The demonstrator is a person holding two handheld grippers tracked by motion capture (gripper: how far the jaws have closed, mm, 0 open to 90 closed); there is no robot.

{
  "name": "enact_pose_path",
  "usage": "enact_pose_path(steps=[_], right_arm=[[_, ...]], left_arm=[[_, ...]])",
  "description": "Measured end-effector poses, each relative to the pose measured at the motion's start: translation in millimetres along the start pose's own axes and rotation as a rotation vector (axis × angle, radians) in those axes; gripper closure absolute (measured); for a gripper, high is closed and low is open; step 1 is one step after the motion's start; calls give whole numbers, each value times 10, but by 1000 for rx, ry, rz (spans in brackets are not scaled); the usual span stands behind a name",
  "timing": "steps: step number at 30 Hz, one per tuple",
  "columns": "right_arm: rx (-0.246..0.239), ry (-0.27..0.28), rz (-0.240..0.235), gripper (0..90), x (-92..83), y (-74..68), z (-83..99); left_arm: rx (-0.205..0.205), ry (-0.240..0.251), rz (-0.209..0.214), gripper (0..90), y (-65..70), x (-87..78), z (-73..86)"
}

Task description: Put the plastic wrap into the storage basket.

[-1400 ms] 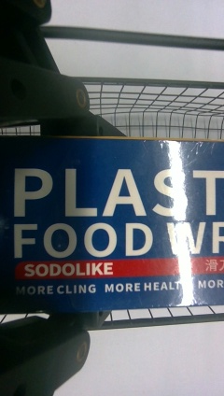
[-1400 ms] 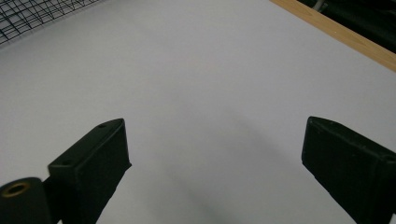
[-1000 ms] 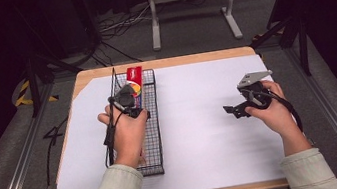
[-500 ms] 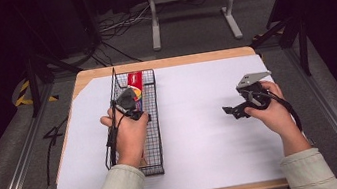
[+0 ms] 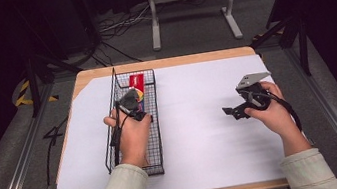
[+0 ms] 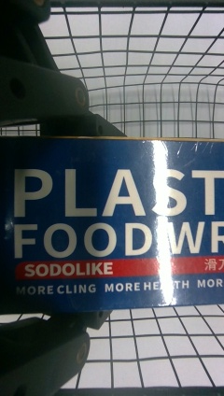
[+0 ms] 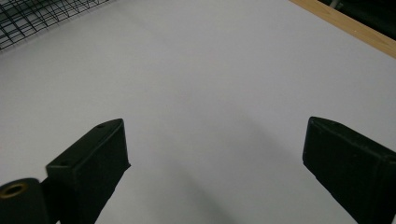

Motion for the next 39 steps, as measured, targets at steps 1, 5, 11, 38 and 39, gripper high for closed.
enact_pose_path(steps=[1, 5, 11, 38, 39], right_arm=[[1, 0, 0, 69, 2, 0, 1], [0, -3, -4, 68, 10, -2, 7], [0, -7, -9, 67, 20, -15, 12], [4, -12, -17, 63, 44, -16, 38], [3, -13, -18, 63, 43, -16, 39]], left_arm=[[-2, 1, -4, 394, 3, 5, 0], [-5, 0, -10, 393, 1, 18, -6], [-8, -17, -18, 392, -4, 73, 13], [-9, -47, -51, 365, -56, 273, 102], [-8, -44, -52, 365, -54, 269, 100]])
Point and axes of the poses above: each handheld gripper's, and its own axes: x roughly forward along the jaws, z roughly out of its underside, y roughly to its right, the point moved 8 cm from there along x, roughly forward along the jaws, and after that the axes turned 6 degrees about -x, right-handed, at the moved point
